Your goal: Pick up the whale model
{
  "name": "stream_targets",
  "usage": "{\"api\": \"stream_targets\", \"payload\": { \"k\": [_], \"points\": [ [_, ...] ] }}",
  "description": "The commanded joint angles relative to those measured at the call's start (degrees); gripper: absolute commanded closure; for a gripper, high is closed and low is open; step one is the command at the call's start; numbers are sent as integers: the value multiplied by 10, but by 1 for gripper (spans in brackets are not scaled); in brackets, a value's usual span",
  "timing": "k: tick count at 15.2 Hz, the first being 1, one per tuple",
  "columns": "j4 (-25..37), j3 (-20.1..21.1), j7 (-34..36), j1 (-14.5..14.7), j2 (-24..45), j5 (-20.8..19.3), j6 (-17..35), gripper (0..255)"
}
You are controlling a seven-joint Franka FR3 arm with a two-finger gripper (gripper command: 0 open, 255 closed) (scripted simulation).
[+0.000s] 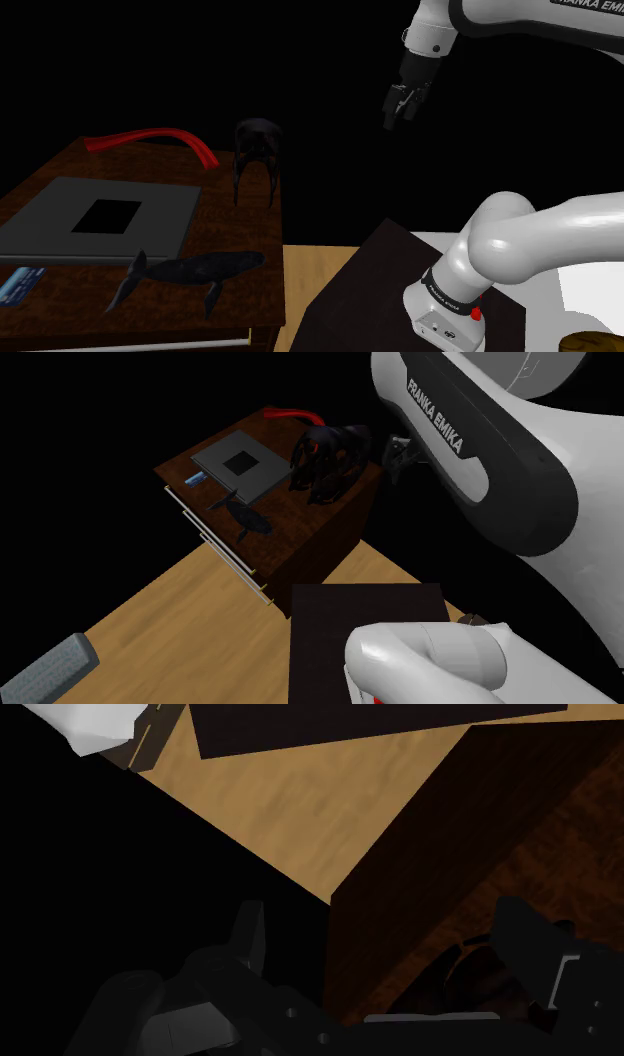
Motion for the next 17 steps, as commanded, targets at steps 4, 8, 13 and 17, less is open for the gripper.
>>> {"api": "stream_targets", "payload": {
  "k": [4, 8, 13, 17],
  "points": [
    [-1, 14, 1, 17, 42, 14, 37, 0],
    [4, 34, 1, 40, 103, 29, 83, 0],
    [23, 60, 0, 65, 183, 45, 136, 0],
    [46, 82, -1, 84, 251, 54, 173, 0]
  ]
}}
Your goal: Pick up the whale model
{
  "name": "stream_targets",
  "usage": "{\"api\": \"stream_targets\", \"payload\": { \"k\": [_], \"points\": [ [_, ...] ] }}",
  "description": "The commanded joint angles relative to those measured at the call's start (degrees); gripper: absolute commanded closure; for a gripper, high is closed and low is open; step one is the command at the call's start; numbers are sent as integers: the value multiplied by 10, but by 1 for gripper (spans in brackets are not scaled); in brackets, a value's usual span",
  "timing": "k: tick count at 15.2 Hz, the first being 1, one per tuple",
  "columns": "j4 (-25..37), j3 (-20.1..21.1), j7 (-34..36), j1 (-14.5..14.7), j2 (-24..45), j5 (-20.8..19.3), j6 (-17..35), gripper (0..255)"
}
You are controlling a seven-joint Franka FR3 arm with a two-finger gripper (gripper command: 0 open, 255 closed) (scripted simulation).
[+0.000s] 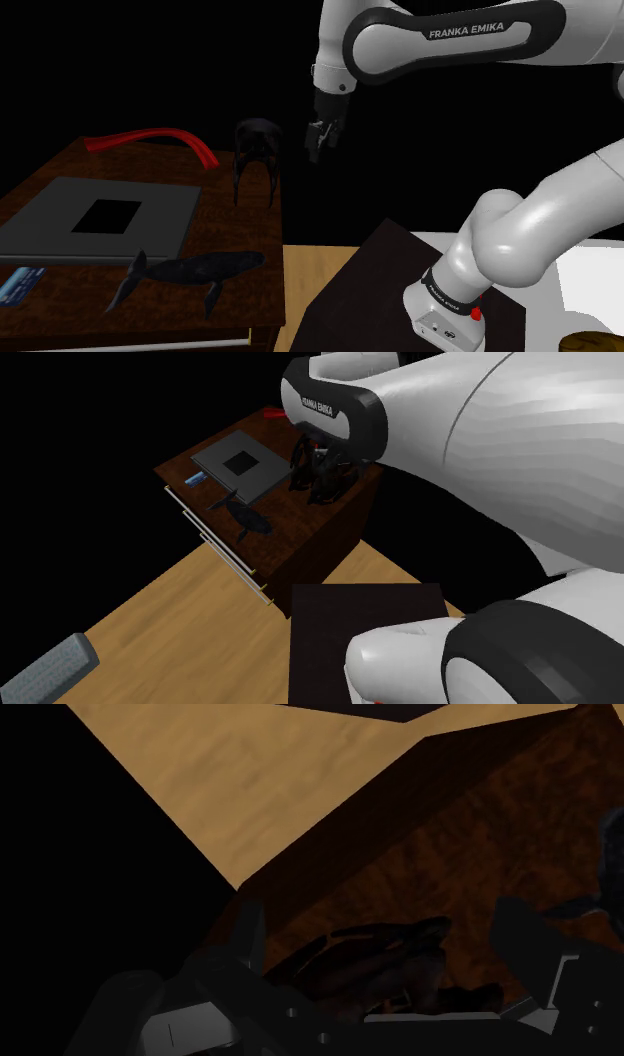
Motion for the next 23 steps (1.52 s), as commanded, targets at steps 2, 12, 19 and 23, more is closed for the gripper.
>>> {"api": "stream_targets", "payload": {
  "k": [2, 12, 19, 23],
  "points": [
    [24, 16, -1, 14, 53, 4, 24, 0],
    [123, 68, 3, 59, 229, -4, 83, 0],
    [216, 97, 9, 98, 354, -29, 100, 0],
    [279, 110, 11, 126, 427, -46, 101, 0]
  ]
}}
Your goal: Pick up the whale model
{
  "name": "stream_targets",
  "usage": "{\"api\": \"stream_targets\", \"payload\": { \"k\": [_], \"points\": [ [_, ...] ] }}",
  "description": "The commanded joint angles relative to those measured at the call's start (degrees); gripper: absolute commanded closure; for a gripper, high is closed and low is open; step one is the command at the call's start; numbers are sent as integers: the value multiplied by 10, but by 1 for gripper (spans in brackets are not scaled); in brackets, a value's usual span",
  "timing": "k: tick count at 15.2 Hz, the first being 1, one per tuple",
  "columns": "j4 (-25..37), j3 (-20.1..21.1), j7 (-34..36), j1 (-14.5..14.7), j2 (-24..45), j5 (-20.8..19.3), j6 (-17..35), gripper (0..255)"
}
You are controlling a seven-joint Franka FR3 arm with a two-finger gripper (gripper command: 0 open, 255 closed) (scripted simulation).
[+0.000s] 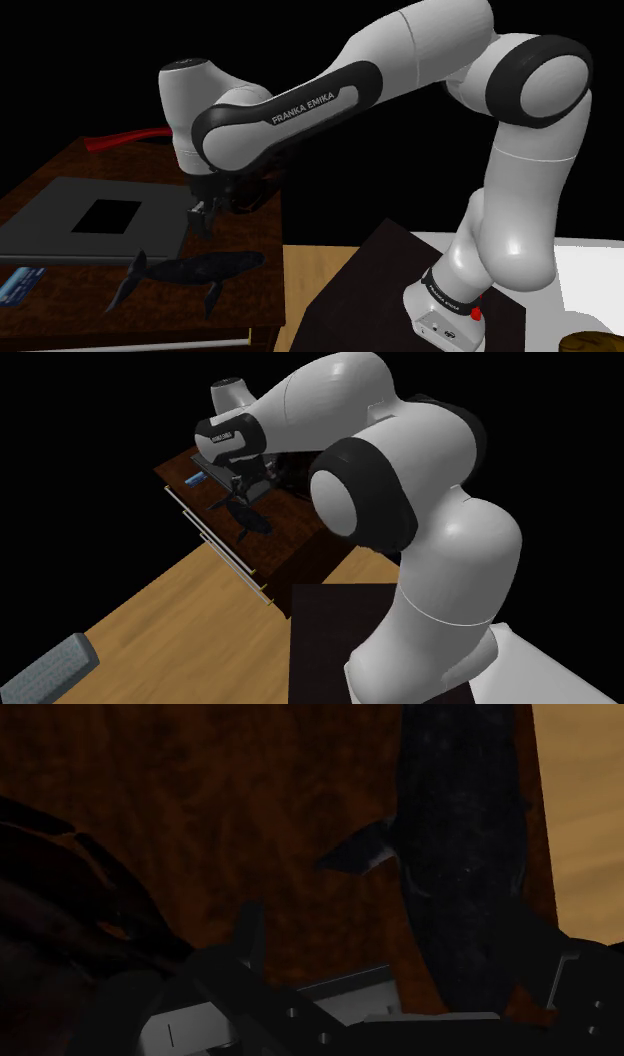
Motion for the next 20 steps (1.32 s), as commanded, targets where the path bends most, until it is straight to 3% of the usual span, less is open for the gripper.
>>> {"api": "stream_targets", "payload": {
  "k": [1, 6, 16, 17, 20],
  "points": [
    [36, 6, 2, 16, 38, -9, -3, 0],
    [128, 16, 0, 57, 130, -31, -13, 0],
    [116, 10, 3, 61, 161, -40, 29, 0],
    [115, 10, 4, 61, 160, -40, 29, 255],
    [116, 10, 4, 62, 161, -40, 29, 255]
  ]
}}
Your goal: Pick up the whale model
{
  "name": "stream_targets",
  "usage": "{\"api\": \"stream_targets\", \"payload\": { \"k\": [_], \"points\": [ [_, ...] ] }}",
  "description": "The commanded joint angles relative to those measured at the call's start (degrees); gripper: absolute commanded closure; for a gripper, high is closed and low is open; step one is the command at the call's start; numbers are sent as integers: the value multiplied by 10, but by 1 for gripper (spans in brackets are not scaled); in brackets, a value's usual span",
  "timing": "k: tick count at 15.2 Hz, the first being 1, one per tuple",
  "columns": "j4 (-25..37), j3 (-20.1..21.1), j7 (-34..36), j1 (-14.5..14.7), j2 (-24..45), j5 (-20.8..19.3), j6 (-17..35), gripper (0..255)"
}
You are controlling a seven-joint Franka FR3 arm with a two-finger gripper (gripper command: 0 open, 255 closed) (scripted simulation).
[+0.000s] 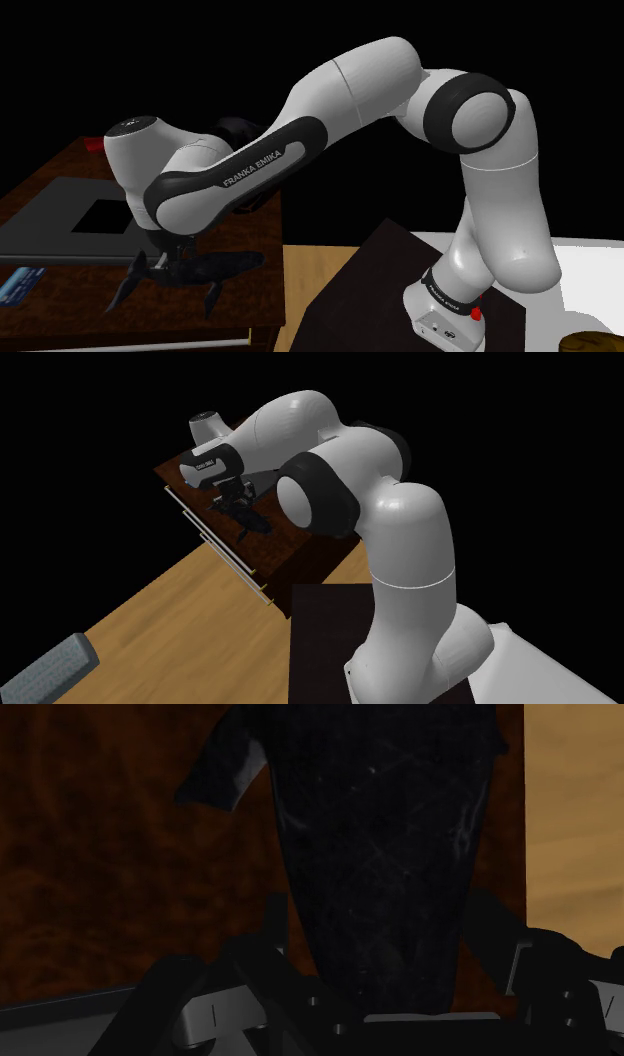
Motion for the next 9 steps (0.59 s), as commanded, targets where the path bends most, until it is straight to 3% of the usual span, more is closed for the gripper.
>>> {"api": "stream_targets", "payload": {
  "k": [1, 9],
  "points": [
    [0, 0, 0, 0, 1, 0, 0, 255],
    [4, 3, -2, -2, -12, 4, -16, 255]
  ]
}}
